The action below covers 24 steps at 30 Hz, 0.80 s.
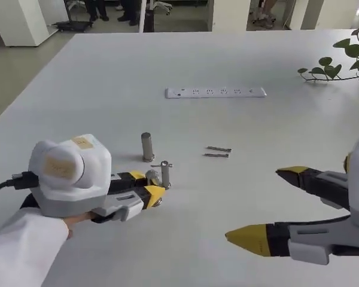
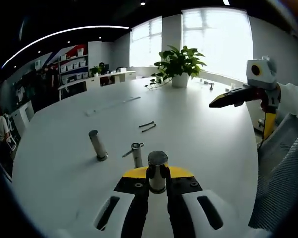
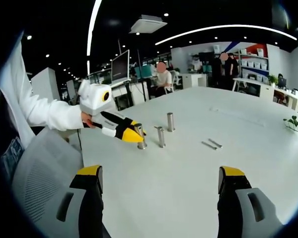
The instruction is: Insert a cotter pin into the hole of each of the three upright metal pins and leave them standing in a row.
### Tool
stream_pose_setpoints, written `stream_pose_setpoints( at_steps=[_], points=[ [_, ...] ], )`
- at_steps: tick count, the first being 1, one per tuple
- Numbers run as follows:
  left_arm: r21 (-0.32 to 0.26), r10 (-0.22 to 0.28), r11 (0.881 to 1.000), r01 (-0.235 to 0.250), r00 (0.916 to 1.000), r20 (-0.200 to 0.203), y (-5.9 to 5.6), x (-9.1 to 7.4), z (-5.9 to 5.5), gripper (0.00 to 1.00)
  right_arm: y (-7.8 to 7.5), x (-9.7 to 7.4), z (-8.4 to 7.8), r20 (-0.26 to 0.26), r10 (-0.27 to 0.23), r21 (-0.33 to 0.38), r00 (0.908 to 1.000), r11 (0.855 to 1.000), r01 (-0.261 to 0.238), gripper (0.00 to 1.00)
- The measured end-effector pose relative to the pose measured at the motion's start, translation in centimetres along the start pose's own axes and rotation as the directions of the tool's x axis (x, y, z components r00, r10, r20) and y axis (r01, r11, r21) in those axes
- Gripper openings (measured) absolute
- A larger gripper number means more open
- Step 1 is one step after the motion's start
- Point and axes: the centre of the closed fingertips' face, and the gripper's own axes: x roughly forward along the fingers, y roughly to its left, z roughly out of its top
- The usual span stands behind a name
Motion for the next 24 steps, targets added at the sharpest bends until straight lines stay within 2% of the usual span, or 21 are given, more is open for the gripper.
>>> stream_pose_setpoints(
  at_steps=[1, 2, 4, 7, 10, 15, 19, 24],
  points=[
    [-0.056, 0.016, 0.998, -0.016, 0.9998, -0.012, -0.1, 0.3, -0.3, 0.11, 0.0, -0.1, 0.0, 0.004, 0.000, 0.004, 1.0000, 1.000, -0.001, 0.95],
    [-0.060, 0.012, 0.998, -0.013, 0.9997, -0.020, -0.1, 0.5, -0.4, 0.11, 0.0, -0.1, 0.0, 0.004, 0.002, 0.006, 1.0000, 1.000, -0.002, 0.95],
    [-0.023, 0.015, 1.000, -0.016, 0.9994, -0.032, -0.4, 1.0, -0.6, 0.11, 0.2, 0.0, -0.1, 0.001, 0.010, 0.008, 1.0000, 1.000, -0.010, 0.95],
    [-0.032, 0.004, 0.999, -0.005, 0.9996, -0.029, -1.0, 1.3, -0.5, 0.11, 0.2, 0.0, -0.4, -0.012, 0.011, 0.012, 0.9999, 1.000, -0.010, 0.94],
    [-0.012, -0.003, 1.000, 0.003, 0.9997, -0.026, -1.5, 1.6, -0.4, 0.11, 0.3, 0.1, -0.5, -0.009, 0.012, 0.017, 0.9999, 1.000, -0.012, 0.94],
    [-0.017, -0.010, 1.000, 0.010, 0.9994, -0.032, -1.9, 2.0, -0.6, 0.11, 0.6, 0.3, -0.5, -0.014, 0.024, 0.013, 0.9996, 1.000, -0.023, 0.93],
    [-0.036, 0.004, 0.999, -0.005, 0.9996, -0.028, -1.9, 2.1, -0.7, 0.11, 0.6, 0.4, -0.4, -0.009, 0.026, 0.014, 0.9996, 1.000, -0.026, 0.93],
    [-0.006, -0.013, 1.000, 0.013, 0.9994, -0.033, -2.5, 2.2, -0.8, 0.11, 0.7, 0.5, -0.4, -0.012, 0.033, 0.009, 0.9994, 0.999, -0.033, 0.93]
  ],
)
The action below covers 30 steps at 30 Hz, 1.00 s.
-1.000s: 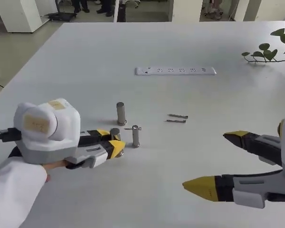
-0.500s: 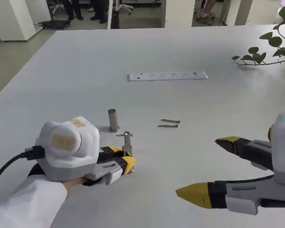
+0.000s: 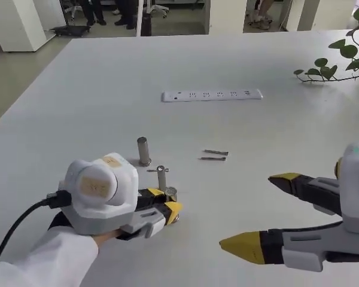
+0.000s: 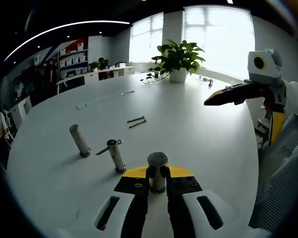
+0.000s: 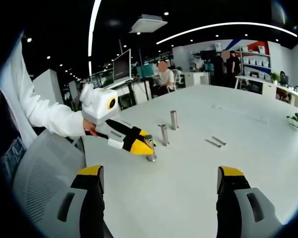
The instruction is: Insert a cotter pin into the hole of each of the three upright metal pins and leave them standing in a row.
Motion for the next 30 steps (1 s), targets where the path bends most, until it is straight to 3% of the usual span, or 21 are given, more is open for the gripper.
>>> stream_pose_setpoints(
  at_steps=[6, 11, 13, 17, 24, 26, 29, 30],
  points=[
    [0.013, 0.005, 1.000, -0.005, 1.0000, -0.007, -0.4, 0.1, -0.5, 0.11, 0.2, 0.0, 0.0, 0.000, 0.002, -0.004, 1.0000, 1.000, -0.002, 0.92],
    [-0.007, 0.007, 1.000, -0.007, 1.0000, -0.004, -0.4, -0.2, -0.6, 0.11, 0.2, 0.0, -0.1, -0.003, 0.003, -0.003, 1.0000, 1.000, -0.003, 0.92],
    [-0.045, 0.014, 0.999, -0.014, 0.9999, 0.006, -0.3, -0.2, -0.6, 0.11, 0.2, 0.0, -0.1, -0.006, 0.003, -0.005, 1.0000, 1.000, -0.003, 0.92],
    [-0.014, 0.010, 1.000, -0.010, 0.9999, 0.006, -0.5, -0.2, -0.6, 0.12, 0.3, 0.2, -0.1, -0.005, 0.005, -0.006, 1.0000, 1.000, -0.005, 0.92],
    [-0.031, 0.005, 1.000, -0.005, 1.0000, 0.007, -0.4, -0.7, -0.2, 0.12, 0.4, 0.2, -0.1, -0.007, 0.010, -0.006, 0.9999, 1.000, -0.010, 0.92],
    [-0.023, -0.018, 1.000, 0.019, 0.9997, 0.015, -0.6, -1.1, 0.1, 0.16, 0.4, 0.2, -0.1, -0.007, 0.009, -0.005, 0.9999, 1.000, -0.009, 0.92],
    [-0.039, -0.063, 0.997, 0.063, 0.9979, 0.014, -0.9, -1.8, 0.1, 0.30, 0.4, 0.1, -0.1, -0.009, 0.008, -0.004, 0.9999, 1.000, -0.008, 0.92],
    [-0.077, -0.076, 0.994, 0.077, 0.9971, 0.008, -1.0, -2.2, -0.1, 0.35, 0.4, 0.2, -0.1, -0.010, 0.007, -0.005, 0.9999, 1.000, -0.007, 0.92]
  ],
)
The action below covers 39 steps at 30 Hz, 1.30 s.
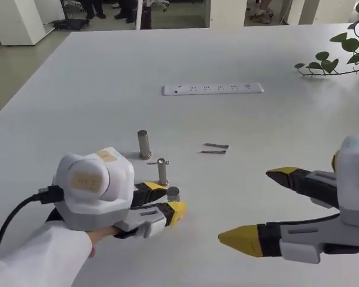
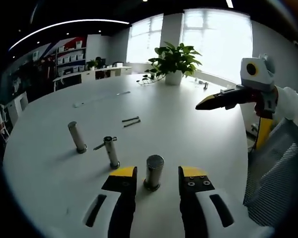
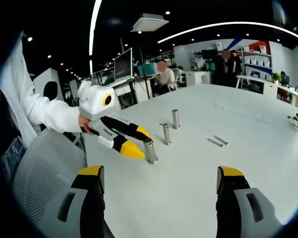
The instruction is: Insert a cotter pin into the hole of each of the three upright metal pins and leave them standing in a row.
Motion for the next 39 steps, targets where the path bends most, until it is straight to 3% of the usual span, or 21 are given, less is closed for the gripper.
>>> stream_pose_setpoints(
  at_steps=[5, 7, 11, 13, 14, 16, 19, 24, 33, 39],
  points=[
    [-0.015, -0.037, 0.999, 0.037, 0.9991, 0.019, 0.2, -1.7, -0.1, 0.47, 0.1, 0.1, -0.2, -0.008, 0.005, 0.003, 1.0000, 1.000, -0.005, 0.92],
    [-0.050, -0.084, 0.995, 0.083, 0.9963, -0.021, -0.3, -2.6, -1.0, 0.49, 0.2, 0.2, -0.5, -0.019, 0.008, 0.001, 0.9998, 1.000, -0.008, 0.92],
    [-0.049, -0.089, 0.995, 0.088, 0.9956, -0.028, -0.1, -3.9, -1.8, 0.56, 0.3, 0.3, -0.8, -0.036, 0.013, 0.002, 0.9993, 1.000, -0.013, 0.91],
    [-0.058, -0.099, 0.994, 0.097, 0.9948, -0.026, -0.2, -4.4, -2.1, 0.67, 0.3, 0.3, -0.9, -0.040, 0.015, 0.001, 0.9991, 1.000, -0.015, 0.91],
    [-0.053, -0.115, 0.992, 0.114, 0.9932, -0.020, -0.4, -4.7, -2.2, 0.73, 0.4, 0.4, -0.9, -0.044, 0.017, -0.001, 0.9989, 1.000, -0.017, 0.91],
    [-0.077, -0.123, 0.990, 0.121, 0.9923, -0.017, -0.8, -5.0, -2.5, 0.76, 0.4, 0.4, -1.0, -0.050, 0.021, -0.001, 0.9985, 1.000, -0.021, 0.91],
    [-0.064, -0.147, 0.987, 0.145, 0.9888, -0.026, -1.6, -5.5, -2.9, 0.81, 0.1, 0.3, -1.0, -0.057, 0.018, 0.006, 0.9982, 1.000, -0.018, 0.91],
    [-0.060, -0.178, 0.982, 0.177, 0.9838, -0.020, -2.5, -6.1, -2.7, 0.99, -0.4, 0.0, -1.1, -0.071, 0.013, 0.003, 0.9974, 1.000, -0.013, 0.91],
    [-0.053, -0.202, 0.978, 0.201, 0.9794, -0.008, -2.9, -6.6, -2.5, 0.99, -2.5, -0.8, -0.3, -0.102, 0.007, -0.033, 0.9947, 0.999, -0.010, 0.91],
    [-0.071, -0.193, 0.979, 0.193, 0.9812, 0.001, -2.4, -7.0, -2.5, 0.99, -3.9, -0.6, 1.2, -0.141, -0.001, -0.119, 0.9900, 0.993, -0.016, 0.90]
  ],
)
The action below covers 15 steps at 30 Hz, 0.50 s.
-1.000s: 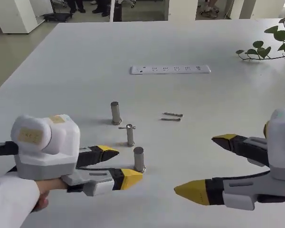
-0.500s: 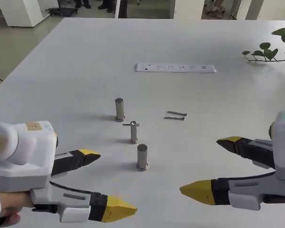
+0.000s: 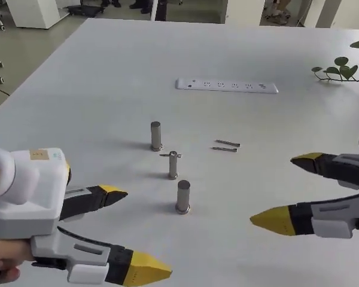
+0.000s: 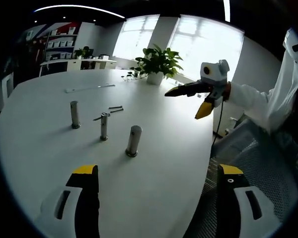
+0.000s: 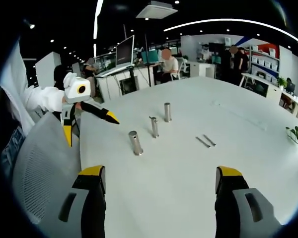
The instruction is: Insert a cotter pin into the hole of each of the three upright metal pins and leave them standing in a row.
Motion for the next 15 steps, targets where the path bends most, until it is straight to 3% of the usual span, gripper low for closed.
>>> stream_pose_setpoints(
  at_steps=[6, 9, 11, 15],
  points=[
    [0.009, 0.005, 1.000, -0.005, 0.9999, 0.014, 0.1, -0.4, 0.3, 0.99, -0.9, 0.2, 1.0, -0.065, 0.027, -0.110, 0.9975, 0.993, -0.034, 0.89],
    [0.007, 0.001, 1.000, -0.001, 0.9998, 0.019, 0.1, -0.6, 0.5, 0.99, -2.2, 0.4, 1.5, -0.118, 0.012, -0.200, 0.9929, 0.979, -0.035, 0.88],
    [0.003, -0.005, 1.000, 0.005, 0.9998, 0.017, 0.0, -0.7, 0.4, 0.99, -2.7, 0.8, 2.3, -0.113, 0.015, -0.251, 0.9935, 0.967, -0.044, 0.87],
    [0.006, 0.006, 1.000, -0.006, 0.9996, 0.028, 0.2, -0.9, 0.5, 0.99, -3.5, 1.4, 3.0, -0.144, 0.029, -0.290, 0.9891, 0.954, -0.070, 0.81]
  ],
)
